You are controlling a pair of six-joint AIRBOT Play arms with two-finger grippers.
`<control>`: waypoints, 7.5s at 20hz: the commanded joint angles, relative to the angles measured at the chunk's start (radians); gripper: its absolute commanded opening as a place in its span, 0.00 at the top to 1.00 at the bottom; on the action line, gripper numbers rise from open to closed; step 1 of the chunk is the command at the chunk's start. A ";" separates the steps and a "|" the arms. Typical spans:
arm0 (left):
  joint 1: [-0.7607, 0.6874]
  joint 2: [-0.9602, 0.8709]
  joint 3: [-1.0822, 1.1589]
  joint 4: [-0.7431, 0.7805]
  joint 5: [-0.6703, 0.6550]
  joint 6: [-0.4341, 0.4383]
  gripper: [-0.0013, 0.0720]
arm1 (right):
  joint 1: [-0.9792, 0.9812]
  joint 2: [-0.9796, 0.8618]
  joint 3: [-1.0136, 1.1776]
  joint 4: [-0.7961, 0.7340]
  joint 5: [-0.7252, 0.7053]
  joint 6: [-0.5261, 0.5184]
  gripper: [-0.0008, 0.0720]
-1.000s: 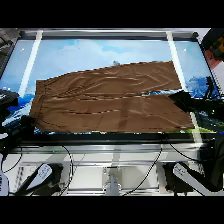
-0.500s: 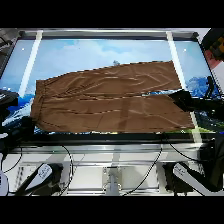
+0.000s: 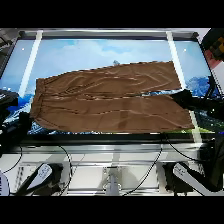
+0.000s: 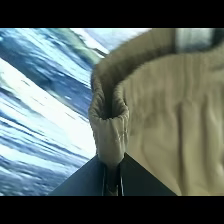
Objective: Fold the clothes and pants, and hang the long-sleeved shirts on hangers.
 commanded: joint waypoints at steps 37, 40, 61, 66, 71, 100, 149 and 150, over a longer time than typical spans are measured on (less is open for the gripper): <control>0.000 0.276 0.014 0.053 -0.153 0.061 0.96 | -0.526 -0.115 -0.330 -0.136 -0.255 0.320 0.47; 0.000 0.276 0.014 0.054 -0.143 0.061 0.96 | -0.458 -0.135 -0.317 -0.111 -0.274 0.319 0.50; 0.008 0.418 0.279 0.410 -0.602 -0.104 0.96 | -0.437 -0.032 0.395 -0.244 0.351 0.293 0.97; -0.060 0.529 0.279 0.682 -0.658 -0.219 0.96 | -0.437 0.116 0.395 -0.321 0.317 0.389 0.97; -0.092 0.545 0.279 0.720 -0.657 -0.241 0.96 | -0.404 0.141 0.407 -0.304 0.283 0.419 0.97; -0.095 -0.051 0.279 0.087 -0.139 -0.100 0.96 | 0.075 -0.592 0.907 -0.405 -0.283 0.914 0.97; -0.200 -0.322 0.456 -0.530 0.096 -0.055 0.69 | 0.223 -0.926 1.263 -0.255 -0.465 0.874 0.97; -0.200 -0.322 0.456 -0.530 0.050 -0.037 0.89 | 0.219 -0.917 1.263 -0.253 -0.447 0.856 0.97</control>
